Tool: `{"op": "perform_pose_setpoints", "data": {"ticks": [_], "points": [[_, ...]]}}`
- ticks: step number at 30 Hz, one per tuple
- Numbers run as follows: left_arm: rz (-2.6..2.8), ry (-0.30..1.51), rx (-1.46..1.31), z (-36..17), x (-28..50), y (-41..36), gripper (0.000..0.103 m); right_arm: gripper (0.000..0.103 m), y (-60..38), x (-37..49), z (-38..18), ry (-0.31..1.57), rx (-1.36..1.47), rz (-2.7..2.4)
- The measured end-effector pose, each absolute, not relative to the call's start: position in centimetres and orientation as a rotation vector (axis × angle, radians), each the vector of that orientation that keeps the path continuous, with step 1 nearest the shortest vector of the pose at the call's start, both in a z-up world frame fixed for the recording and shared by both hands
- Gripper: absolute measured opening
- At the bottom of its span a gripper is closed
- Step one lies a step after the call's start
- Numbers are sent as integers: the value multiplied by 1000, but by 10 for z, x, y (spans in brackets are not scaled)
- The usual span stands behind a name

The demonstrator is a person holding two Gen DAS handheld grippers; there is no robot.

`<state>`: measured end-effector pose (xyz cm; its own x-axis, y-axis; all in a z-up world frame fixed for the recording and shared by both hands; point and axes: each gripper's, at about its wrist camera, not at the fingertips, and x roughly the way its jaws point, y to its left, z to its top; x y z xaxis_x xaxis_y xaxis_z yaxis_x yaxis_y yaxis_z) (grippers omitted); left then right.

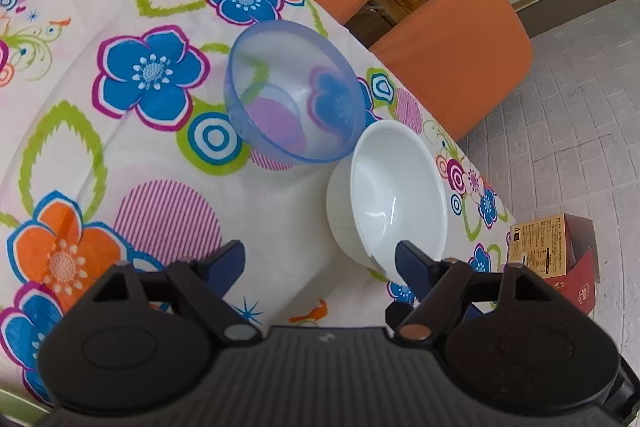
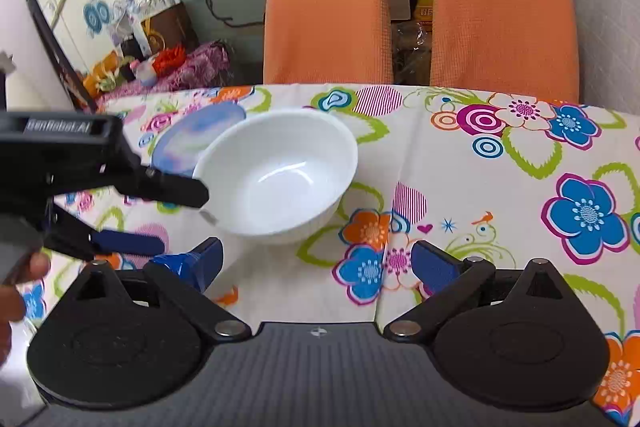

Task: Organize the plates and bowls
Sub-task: 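Close the left tool on the white bowl rim, then lift the white bowl with the left tool and carry it to the steel bowl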

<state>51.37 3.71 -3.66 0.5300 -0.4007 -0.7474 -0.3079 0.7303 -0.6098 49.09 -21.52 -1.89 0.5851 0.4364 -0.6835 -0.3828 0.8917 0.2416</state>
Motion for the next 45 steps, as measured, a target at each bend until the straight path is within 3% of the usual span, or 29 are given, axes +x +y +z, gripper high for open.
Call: {"op": "perform_pose_setpoints", "data": {"ticks": [9,18,29,45], "points": [[-88,1053,-871,-41,526,23,78,88,-201,497,-26,795,-8,535],[-66,1076,-873,-43,538,22,78,88,-237,508,-15,794,158,550],[45,1053,-959,-40,528,31,78,88,-202,566,-36,819,-74,349],[7,1049,-968,-36,511,40,78,88,-208,548,-27,909,-308,239]]}}
